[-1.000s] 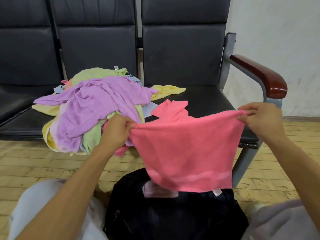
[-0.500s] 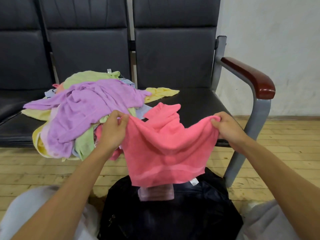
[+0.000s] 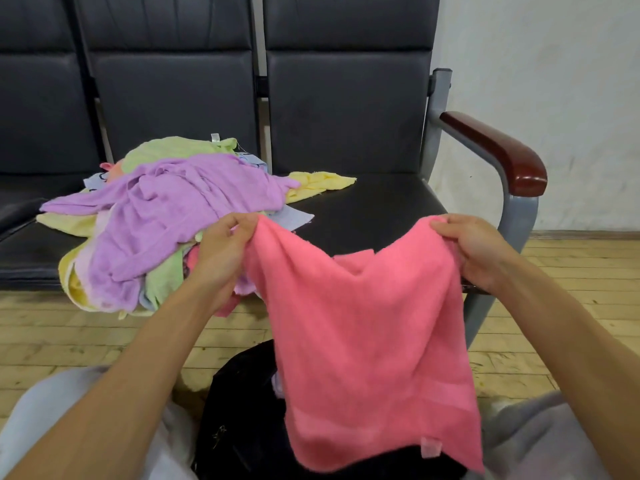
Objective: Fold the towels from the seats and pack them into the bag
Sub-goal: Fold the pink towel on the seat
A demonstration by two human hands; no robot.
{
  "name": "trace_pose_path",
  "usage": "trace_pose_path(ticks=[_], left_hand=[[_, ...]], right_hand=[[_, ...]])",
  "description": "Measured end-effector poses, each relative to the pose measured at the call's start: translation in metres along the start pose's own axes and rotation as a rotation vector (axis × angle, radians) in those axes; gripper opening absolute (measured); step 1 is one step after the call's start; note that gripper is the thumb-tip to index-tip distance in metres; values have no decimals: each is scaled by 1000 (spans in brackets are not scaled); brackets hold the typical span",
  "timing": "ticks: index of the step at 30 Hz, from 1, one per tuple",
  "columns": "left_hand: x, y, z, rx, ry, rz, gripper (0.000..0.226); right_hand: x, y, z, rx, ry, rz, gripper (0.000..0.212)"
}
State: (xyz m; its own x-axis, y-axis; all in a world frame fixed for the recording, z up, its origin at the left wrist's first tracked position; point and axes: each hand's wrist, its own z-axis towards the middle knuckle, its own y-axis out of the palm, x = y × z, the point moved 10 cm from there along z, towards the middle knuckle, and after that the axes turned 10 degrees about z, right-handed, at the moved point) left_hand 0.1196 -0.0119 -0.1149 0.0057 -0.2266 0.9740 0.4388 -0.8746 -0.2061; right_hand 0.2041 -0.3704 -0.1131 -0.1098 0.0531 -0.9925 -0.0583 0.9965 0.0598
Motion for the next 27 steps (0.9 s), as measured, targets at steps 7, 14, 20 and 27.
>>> trace_pose_path(ticks=[7, 14, 20, 27], left_hand=[[32, -40, -4, 338, 227, 284, 7], [54, -48, -10, 384, 404, 505, 16], [45, -47, -1, 285, 397, 515, 13], [42, -42, 1, 261, 391, 507, 9]], right_hand=[[-17, -44, -2, 389, -164, -80, 19], [-27, -47, -7, 427, -249, -156, 14], [-35, -52, -7, 445, -319, -266, 14], [-38, -49, -7, 447, -349, -364, 14]])
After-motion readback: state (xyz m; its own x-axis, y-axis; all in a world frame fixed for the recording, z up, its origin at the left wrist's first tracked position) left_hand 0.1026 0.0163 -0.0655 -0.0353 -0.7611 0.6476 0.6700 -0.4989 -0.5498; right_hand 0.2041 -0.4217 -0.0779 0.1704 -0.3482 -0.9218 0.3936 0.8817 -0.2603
